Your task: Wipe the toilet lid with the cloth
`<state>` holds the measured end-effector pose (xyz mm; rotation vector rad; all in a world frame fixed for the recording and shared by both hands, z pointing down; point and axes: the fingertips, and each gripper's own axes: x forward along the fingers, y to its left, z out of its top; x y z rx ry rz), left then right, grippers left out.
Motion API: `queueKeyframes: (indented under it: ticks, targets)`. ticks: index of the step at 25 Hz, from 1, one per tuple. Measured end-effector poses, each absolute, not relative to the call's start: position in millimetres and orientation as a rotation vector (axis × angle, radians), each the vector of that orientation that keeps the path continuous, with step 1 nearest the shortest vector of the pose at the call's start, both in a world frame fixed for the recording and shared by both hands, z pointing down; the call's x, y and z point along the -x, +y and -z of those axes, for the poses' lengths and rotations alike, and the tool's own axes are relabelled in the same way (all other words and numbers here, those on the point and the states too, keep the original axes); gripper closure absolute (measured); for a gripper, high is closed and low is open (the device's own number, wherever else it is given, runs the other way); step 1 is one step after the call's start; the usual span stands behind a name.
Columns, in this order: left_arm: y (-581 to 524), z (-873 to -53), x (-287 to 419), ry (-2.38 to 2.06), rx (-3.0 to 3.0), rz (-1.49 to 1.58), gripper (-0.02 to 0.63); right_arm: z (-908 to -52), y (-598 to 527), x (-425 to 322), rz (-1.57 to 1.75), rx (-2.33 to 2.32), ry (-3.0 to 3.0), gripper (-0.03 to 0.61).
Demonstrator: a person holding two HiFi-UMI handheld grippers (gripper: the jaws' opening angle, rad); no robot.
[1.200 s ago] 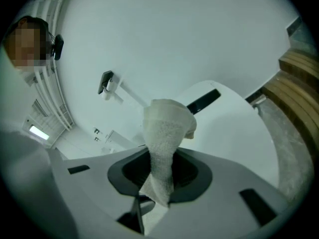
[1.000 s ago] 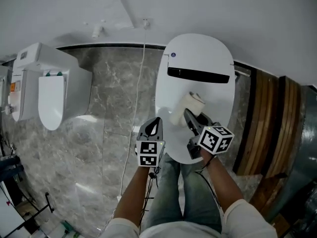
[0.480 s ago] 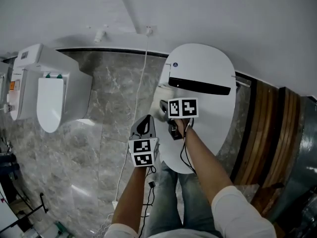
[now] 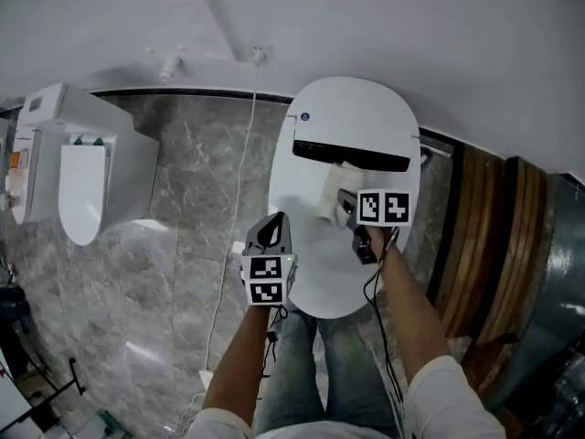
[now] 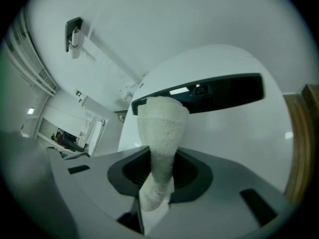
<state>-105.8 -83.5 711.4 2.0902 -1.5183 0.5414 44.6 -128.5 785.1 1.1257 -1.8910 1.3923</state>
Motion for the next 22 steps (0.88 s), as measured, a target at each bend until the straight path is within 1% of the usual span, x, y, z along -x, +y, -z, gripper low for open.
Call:
queueKeyframes:
  ticks: [4,7,10,13,15,17,22]
  targets:
    - [-80,-720,80,-1.453,-2.117,-0.574,0.600,-788,-117,-142,-1.445,-1.280,-1.796,0.494]
    - [-80,-723,64,-1.415,-2.137,-0.582,0.600,-791,-114,-198,-1.465,-1.375,-1.728,0.494]
    - [-78,-726,57,-1.389,-2.150,-0.595,0.600,-792,-111,-223,-1.447,-1.410,-1.696,0.494]
    - [-76,-728,60,-1.384,-2.137,-0.597,0.600,-791,-112,-225,-1.418,-1.455,-1.675,0.494]
    - [-75,-728,65,-1.395,-2.120,-0.585,0.600,-781,-113,-213,-1.378,-1.486,-1.702,0.494]
    - [-74,-728,75,-1.419,-2.103,-0.576,0.600,-766,-112,-177,-1.389,-1.452,-1.822,0.494]
    - [-67,-732,117,-1.510,-2.034,-0.598,0.600,-760,-90,-17,-1.623,-1.044,-2.071,0.494]
